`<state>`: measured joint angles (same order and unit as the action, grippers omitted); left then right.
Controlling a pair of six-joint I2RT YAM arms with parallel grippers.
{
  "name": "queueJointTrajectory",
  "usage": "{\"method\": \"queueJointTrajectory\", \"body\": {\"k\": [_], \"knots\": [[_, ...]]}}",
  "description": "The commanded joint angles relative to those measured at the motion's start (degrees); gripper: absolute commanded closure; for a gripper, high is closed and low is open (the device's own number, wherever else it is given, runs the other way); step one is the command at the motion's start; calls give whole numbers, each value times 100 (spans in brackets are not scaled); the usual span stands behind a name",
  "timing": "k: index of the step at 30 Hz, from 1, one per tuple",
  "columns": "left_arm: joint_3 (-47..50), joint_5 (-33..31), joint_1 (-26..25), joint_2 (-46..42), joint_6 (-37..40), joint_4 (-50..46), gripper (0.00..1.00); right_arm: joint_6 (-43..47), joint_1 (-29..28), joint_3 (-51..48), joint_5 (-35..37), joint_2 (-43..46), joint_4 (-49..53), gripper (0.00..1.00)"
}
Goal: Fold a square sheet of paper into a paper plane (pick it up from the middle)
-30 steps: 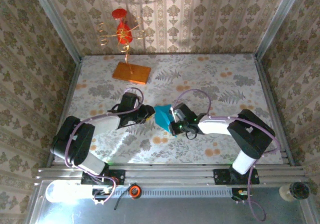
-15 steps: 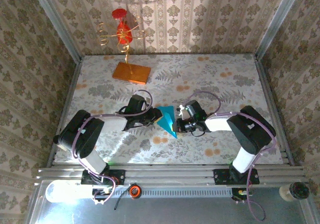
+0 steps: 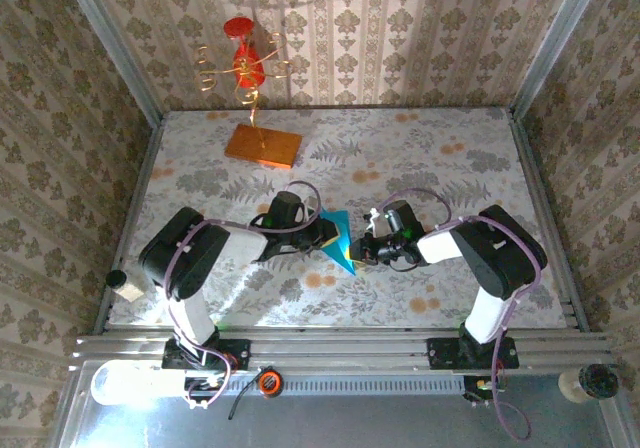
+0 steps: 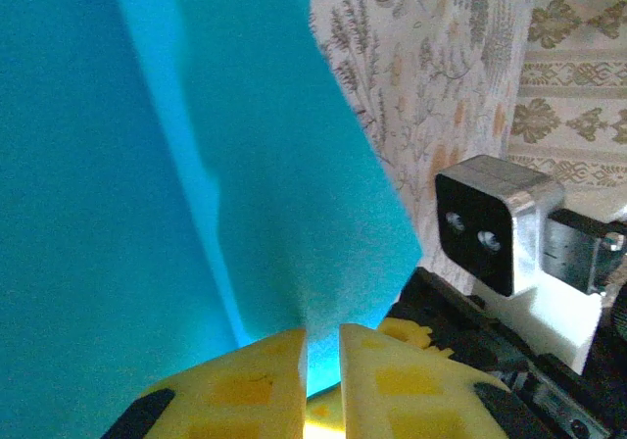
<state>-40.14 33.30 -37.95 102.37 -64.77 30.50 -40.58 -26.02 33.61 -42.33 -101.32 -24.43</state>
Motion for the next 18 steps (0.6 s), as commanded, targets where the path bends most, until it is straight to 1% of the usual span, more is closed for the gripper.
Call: {"method": "queueJointTrajectory", "body": {"k": [1,5,11,18], "knots": [[-195,209,-23,120,-95,390,83,-171,146,-133,-85,-216,-7,93],[-256,291,-28,247,-167,570,83,-373,219,-183,-202,-337,-209,92],[-266,318,-28,333,-145,566,85,-546,308,-214,-231,-408,-267,92],[-417,318,-28,429,-5,316,86,-541,354,-223,-250,-373,-167,90]]}}
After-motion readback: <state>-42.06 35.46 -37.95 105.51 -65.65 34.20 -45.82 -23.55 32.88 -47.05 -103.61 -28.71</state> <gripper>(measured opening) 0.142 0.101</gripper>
